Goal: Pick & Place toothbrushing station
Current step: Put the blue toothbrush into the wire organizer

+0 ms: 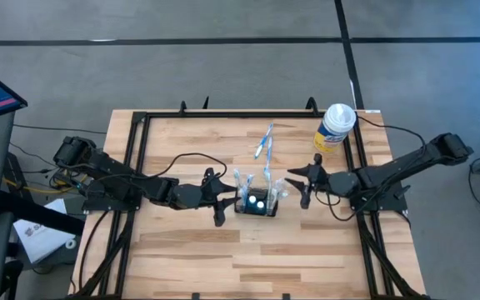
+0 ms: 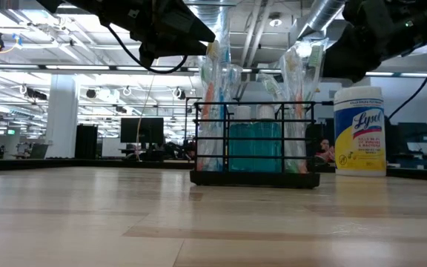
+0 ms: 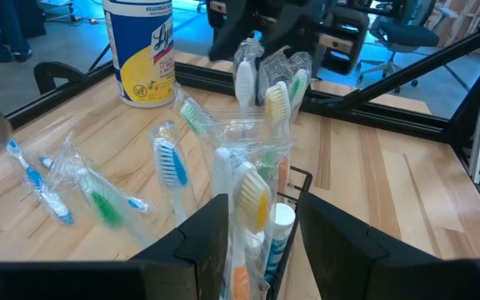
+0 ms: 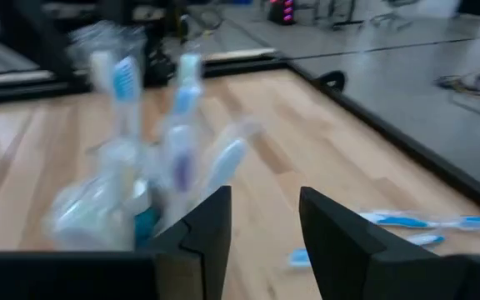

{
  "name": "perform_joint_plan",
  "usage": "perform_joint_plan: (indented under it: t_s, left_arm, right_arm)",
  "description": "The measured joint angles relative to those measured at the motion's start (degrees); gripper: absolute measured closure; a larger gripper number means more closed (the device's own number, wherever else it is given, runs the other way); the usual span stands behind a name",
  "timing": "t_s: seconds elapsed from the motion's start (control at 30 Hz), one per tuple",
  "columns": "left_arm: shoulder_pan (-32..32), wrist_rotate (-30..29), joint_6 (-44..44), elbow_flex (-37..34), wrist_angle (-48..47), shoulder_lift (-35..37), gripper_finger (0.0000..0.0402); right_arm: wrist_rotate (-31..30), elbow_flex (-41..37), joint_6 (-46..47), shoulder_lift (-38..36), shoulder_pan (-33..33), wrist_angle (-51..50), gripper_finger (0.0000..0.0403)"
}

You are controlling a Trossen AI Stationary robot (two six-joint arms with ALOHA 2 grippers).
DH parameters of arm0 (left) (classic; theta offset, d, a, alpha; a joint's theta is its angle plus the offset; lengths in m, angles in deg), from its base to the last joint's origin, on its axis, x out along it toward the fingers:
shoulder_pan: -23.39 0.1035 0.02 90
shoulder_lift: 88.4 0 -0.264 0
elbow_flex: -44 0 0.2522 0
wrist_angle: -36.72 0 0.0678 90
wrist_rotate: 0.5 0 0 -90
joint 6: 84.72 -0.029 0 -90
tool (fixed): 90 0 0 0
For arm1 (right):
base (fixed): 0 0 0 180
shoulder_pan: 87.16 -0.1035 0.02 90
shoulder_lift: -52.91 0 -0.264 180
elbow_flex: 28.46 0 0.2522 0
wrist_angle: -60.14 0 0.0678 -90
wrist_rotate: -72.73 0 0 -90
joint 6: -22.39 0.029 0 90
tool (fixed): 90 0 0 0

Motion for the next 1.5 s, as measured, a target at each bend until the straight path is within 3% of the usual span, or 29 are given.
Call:
perform_joint_plan:
  t_s: [0.3,0.67,0.93,1.17,1.5]
  left_arm:
    - [0.0,0.0,0.0,0.0,0.2,0.0,0.0261]
    - [0.0,0.0,-0.3,0.0,1.5,0.0,0.0261]
    - [0.8,0.0,-2.3,0.0,6.1,0.0,0.0261]
    - [0.8,1.3,-4.6,0.0,7.5,0.0,0.0261]
    - [0.8,3.7,-4.7,0.0,7.5,0.0,0.0261]
  right_arm:
    - [-0.1,0.0,5.8,-2.2,6.1,0.0,0.0287]
    - [17.8,0.1,8.3,1.1,22.8,-0.1,0.0296]
    - [25.7,7.6,6.1,8.4,32.9,-6.7,0.0296]
    - [27.0,16.6,5.9,16.7,39.9,-17.8,0.0295]
    - [45.0,25.7,7.5,32.1,47.3,-21.3,0.0295]
